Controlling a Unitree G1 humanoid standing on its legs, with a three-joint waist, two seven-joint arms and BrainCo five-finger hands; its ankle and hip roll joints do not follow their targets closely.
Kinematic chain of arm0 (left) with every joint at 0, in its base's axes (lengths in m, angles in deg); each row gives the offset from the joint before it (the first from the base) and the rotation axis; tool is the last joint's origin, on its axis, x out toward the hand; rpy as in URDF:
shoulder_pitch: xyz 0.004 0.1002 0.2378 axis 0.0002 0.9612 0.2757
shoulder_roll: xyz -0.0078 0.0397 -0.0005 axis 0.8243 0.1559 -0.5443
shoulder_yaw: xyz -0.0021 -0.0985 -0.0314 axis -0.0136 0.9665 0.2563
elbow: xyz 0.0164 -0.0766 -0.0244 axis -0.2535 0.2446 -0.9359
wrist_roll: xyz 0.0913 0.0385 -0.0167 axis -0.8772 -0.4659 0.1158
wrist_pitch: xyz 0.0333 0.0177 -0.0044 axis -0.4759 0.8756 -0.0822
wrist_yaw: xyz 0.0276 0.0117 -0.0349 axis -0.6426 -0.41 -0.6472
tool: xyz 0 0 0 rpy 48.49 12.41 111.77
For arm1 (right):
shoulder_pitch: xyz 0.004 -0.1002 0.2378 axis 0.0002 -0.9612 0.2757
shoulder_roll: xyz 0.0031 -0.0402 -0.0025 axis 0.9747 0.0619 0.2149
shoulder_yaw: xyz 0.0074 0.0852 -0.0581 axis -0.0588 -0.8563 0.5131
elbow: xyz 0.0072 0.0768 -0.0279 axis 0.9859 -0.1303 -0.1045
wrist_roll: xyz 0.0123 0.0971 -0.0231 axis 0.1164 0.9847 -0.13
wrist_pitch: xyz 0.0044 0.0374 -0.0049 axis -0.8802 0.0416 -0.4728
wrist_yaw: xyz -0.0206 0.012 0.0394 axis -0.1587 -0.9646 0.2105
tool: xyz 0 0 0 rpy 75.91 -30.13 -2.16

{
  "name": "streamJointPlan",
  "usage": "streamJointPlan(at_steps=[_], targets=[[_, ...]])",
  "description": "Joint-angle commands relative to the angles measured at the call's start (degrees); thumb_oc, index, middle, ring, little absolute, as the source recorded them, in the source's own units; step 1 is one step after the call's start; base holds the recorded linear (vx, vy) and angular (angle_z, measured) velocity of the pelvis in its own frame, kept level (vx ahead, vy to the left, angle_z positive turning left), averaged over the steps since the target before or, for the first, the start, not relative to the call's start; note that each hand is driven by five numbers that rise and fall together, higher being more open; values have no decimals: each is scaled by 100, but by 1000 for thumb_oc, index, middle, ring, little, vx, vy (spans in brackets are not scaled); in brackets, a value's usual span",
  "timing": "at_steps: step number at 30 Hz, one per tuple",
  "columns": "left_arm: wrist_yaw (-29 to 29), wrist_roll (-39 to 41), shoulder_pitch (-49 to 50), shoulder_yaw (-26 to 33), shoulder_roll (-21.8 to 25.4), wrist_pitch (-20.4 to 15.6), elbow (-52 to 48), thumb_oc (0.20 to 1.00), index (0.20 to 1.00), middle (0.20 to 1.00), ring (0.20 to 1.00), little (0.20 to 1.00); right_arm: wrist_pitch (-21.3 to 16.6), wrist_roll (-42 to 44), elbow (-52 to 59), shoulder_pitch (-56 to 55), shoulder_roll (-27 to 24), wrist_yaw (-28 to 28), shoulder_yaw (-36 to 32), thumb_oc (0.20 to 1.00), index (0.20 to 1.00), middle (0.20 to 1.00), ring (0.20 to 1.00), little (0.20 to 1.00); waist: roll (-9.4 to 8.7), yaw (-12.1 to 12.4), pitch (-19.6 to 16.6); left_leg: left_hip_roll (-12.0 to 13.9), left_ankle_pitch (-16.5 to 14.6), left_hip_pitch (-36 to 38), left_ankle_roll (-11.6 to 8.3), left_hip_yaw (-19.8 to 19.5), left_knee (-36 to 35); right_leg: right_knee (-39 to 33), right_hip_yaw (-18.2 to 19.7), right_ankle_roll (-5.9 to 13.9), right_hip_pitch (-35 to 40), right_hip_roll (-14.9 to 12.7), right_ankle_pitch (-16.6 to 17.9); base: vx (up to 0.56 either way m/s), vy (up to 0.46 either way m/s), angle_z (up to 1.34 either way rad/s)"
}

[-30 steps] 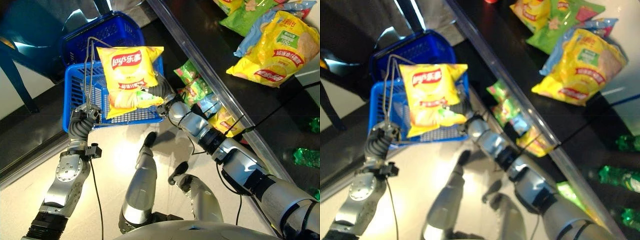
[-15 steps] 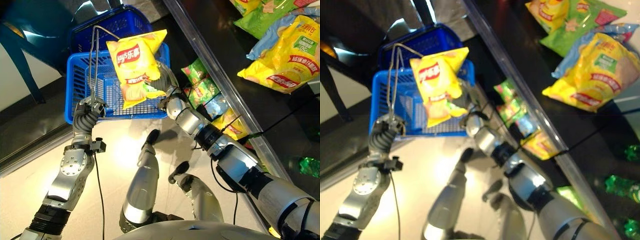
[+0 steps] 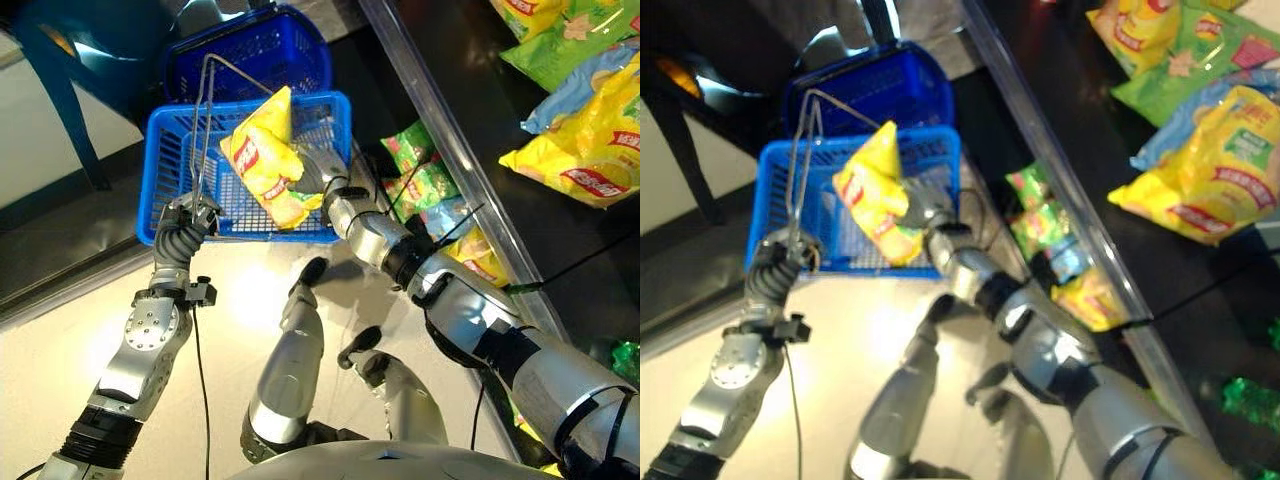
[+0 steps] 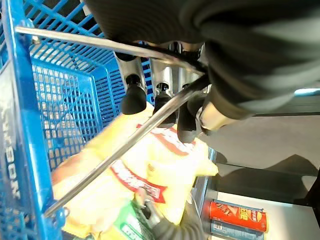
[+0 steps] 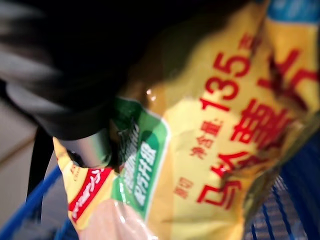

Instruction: Pick up the snacks into the basket

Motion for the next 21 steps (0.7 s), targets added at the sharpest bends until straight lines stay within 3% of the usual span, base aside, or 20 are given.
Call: streamJointPlan(at_steps=[1,4,12,13,16,17,18,19,21], targets=[[134,-53,-458,226,49,-898,-1229,200,200,200,200,200,-254,-523,-74,409,330,147,277,200,200,200,200,200,105,21,-114,-289,-267,88,497,279,37,-617,232,386,78,-58,1053,24,-2,7],[246,-127,-548,184,80,-904,-1160,200,200,200,200,200,-409,-1296,211,449,99,278,570,200,200,200,200,200,116,97,-110,-329,-257,63,492,218,10,-628,180,415,75,-84,1060,0,0,0],[269,-214,-634,162,12,-906,-1087,200,200,200,200,200,-587,-1853,670,294,-113,417,756,200,200,200,200,200,142,131,-76,-363,-242,33,493,192,-30,-647,125,441,58,-119,1072,-8,17,6],[273,-219,-627,161,11,-909,-1079,200,200,200,200,200,-587,-1938,672,259,-128,409,781,200,200,200,200,200,179,146,-51,-381,-91,-39,507,209,-17,-665,49,395,14,-139,1194,-11,21,8],[254,-234,-622,165,-31,-914,-1064,200,200,200,200,200,-591,-2077,634,150,-125,416,815,200,200,200,200,200,165,119,-68,-375,-219,10,501,182,-42,-669,118,448,51,-131,1105,-6,20,10],[239,-257,-625,152,-72,-903,-1037,200,200,200,200,200,-566,-2132,569,37,-113,415,787,423,423,423,423,423,178,113,-52,-379,-221,15,502,180,-52,-672,118,449,49,-138,1104,76,-19,7],[236,-258,-623,151,-102,-904,-1029,200,200,200,200,200,-560,-2126,533,-43,-105,413,761,507,507,507,507,507,188,105,-45,-379,-223,18,501,182,-56,-672,120,447,52,-143,1103,-92,81,9],[222,-263,-629,144,-121,-900,-1019,200,200,200,200,200,-536,-2105,453,-145,-86,425,728,1000,1000,1000,1000,1000,227,104,-14,-391,-91,-38,513,215,-42,-670,52,404,11,-169,1210,-9,27,7],[214,-271,-625,135,-138,-887,-1027,200,200,200,200,200,-534,-2056,408,-206,-66,428,718,1000,1000,1000,1000,1000,207,74,-32,-379,-221,20,503,202,-63,-655,127,451,42,-155,1105,33,-1,1]])
